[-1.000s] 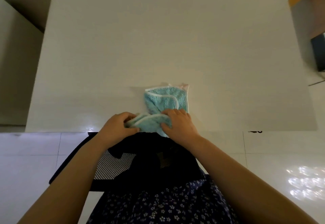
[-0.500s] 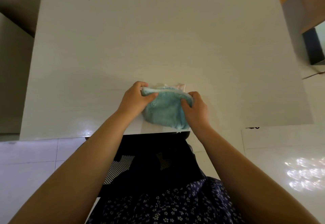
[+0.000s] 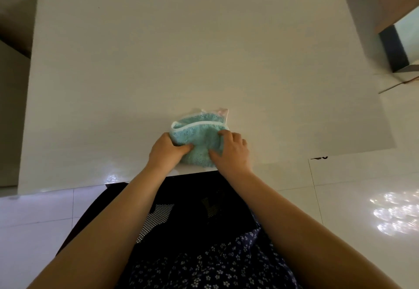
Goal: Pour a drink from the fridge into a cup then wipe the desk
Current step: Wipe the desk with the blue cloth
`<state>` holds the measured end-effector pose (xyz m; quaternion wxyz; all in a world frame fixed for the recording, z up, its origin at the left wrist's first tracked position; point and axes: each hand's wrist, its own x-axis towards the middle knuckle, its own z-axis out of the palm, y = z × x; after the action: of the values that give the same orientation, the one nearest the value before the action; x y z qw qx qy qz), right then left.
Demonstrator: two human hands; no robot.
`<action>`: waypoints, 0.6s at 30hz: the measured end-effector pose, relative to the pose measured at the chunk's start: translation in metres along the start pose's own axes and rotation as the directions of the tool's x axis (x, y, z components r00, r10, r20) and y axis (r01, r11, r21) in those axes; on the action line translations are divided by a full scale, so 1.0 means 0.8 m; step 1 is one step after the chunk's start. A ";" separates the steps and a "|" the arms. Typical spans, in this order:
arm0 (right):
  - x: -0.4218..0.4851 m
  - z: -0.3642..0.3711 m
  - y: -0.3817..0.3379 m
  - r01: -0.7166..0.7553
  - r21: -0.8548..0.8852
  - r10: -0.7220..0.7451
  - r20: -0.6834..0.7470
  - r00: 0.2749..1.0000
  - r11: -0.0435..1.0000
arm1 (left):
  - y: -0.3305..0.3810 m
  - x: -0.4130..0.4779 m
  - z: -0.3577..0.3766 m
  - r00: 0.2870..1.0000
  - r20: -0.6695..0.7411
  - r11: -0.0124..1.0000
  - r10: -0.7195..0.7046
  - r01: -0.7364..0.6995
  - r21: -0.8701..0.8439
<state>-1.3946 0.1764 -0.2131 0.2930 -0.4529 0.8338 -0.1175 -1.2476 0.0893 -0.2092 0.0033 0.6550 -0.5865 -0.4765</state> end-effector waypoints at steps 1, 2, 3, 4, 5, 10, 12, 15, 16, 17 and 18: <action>0.002 0.004 -0.004 0.022 -0.039 -0.022 -0.008 1.000 0.999 | 0.002 -0.001 0.003 1.000 -0.014 1.000 0.018 -0.018 0.002; 0.005 0.007 -0.008 0.042 -0.058 -0.042 -0.008 0.999 0.997 | 0.006 -0.003 0.005 0.999 -0.030 0.999 0.036 -0.036 0.004; 0.006 0.008 -0.012 0.052 -0.050 -0.052 0.000 0.999 0.997 | 0.008 -0.006 0.006 0.997 -0.048 0.998 0.055 -0.055 0.007; 0.007 0.009 -0.015 0.055 -0.027 -0.055 0.013 0.998 0.998 | 0.011 -0.009 0.008 0.995 -0.071 0.997 0.073 -0.072 0.008; 0.008 0.008 -0.015 0.054 0.007 -0.054 0.023 0.998 0.999 | 0.014 -0.012 0.010 0.991 -0.095 0.996 0.091 -0.091 0.004; 0.002 -0.036 0.026 0.030 0.221 -0.013 -0.075 0.997 0.975 | 0.051 -0.029 0.038 0.973 -0.130 0.979 0.190 -0.197 -0.043; -0.002 -0.070 0.058 0.024 0.283 0.016 -0.140 0.990 0.959 | 0.085 -0.035 0.065 0.962 -0.106 0.964 0.250 -0.258 -0.065; -0.005 -0.129 0.121 0.001 0.334 0.082 -0.236 0.968 0.943 | 0.150 -0.046 0.122 0.944 -0.049 0.940 0.327 -0.330 -0.091; -0.005 -0.150 0.145 -0.019 0.331 0.111 -0.261 0.959 0.943 | 0.173 -0.049 0.145 0.935 -0.026 0.930 0.353 -0.354 -0.105; -0.002 -0.171 0.169 -0.044 0.319 0.141 -0.286 0.948 0.947 | 0.197 -0.053 0.168 0.925 -0.004 0.919 0.380 -0.378 -0.111; 0.001 -0.191 0.195 -0.074 0.303 0.171 -0.308 0.936 0.950 | 0.220 -0.055 0.192 0.915 0.014 0.911 0.402 -0.398 -0.111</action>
<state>-1.5929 0.2523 -0.1630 0.2182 -0.3259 0.8721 -0.2928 -1.4723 0.1533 -0.1665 0.1248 0.5111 -0.6820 -0.5080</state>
